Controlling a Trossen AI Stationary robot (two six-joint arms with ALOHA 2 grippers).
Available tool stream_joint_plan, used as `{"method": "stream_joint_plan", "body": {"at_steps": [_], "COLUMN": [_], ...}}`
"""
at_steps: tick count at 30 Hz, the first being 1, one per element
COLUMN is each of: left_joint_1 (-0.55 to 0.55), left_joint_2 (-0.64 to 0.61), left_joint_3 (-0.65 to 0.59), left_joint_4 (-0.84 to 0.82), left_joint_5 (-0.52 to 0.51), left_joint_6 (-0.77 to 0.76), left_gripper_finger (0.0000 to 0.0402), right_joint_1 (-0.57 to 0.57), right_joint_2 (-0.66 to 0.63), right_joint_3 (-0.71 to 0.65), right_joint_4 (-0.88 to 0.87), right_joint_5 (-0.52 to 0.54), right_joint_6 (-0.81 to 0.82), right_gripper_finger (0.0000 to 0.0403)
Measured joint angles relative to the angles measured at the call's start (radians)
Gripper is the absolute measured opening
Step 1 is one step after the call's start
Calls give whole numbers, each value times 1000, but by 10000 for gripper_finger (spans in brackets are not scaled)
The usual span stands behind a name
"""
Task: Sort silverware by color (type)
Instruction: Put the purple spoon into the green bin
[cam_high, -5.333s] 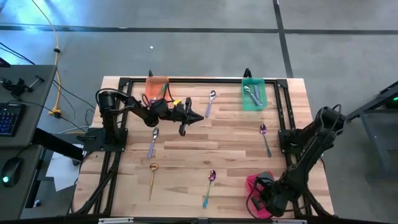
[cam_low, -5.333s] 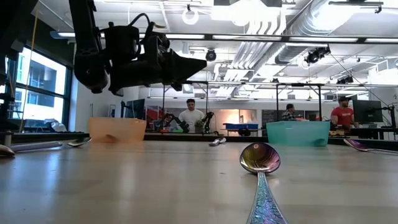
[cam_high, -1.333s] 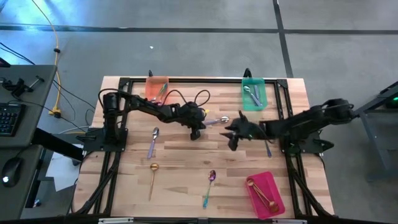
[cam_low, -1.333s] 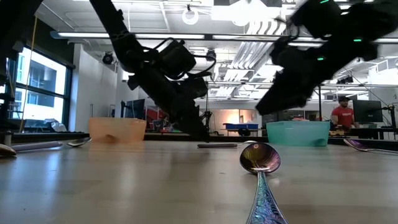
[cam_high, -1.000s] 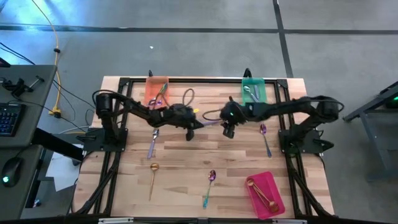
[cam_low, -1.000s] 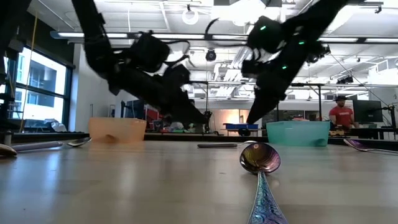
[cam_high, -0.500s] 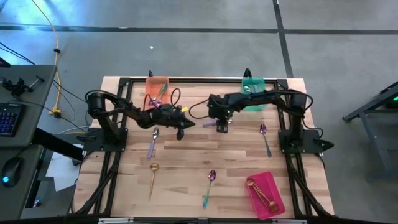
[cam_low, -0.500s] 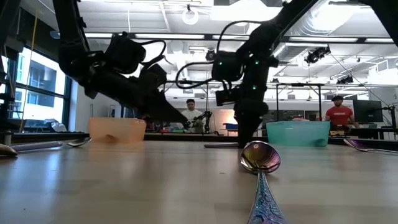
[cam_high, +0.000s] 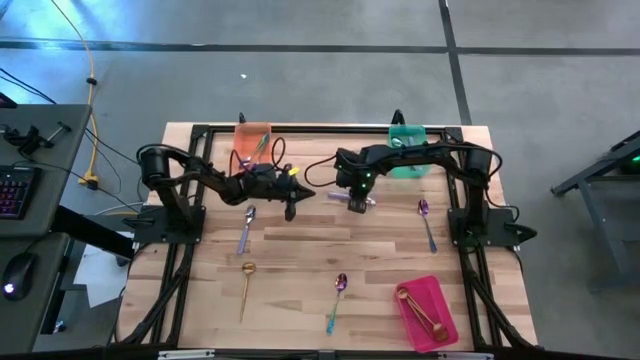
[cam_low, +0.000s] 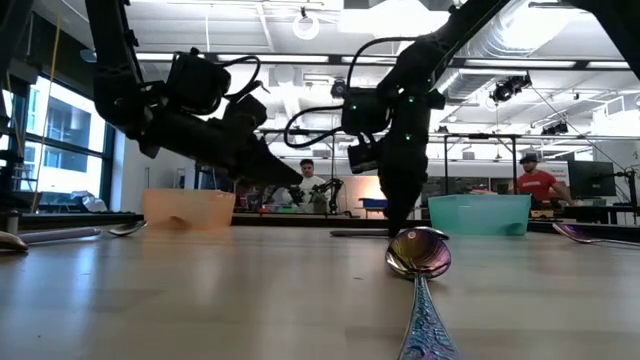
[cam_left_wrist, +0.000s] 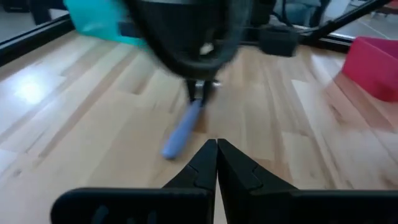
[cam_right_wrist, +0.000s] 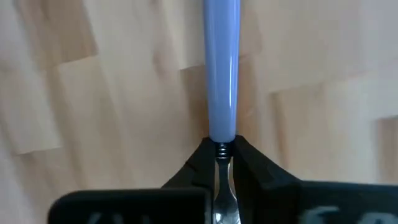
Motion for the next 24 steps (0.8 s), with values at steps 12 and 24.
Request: {"method": "stream_joint_plan", "body": {"at_steps": [12,24], "left_joint_1": [13,-14], "left_joint_2": [0,0], "left_joint_3": [0,0], "left_joint_4": [19,18], "left_joint_5": [-1,1], "left_joint_6": [-19,-18], "left_gripper_finger": [3,3], "right_joint_1": [-3,-188], "right_joint_2": [-201,-493], "right_joint_3": [-9,-8], "right_joint_4": [-122,-323], "right_joint_5": [-85,235], "right_joint_6": [151,268], "right_gripper_finger": [5,5]}}
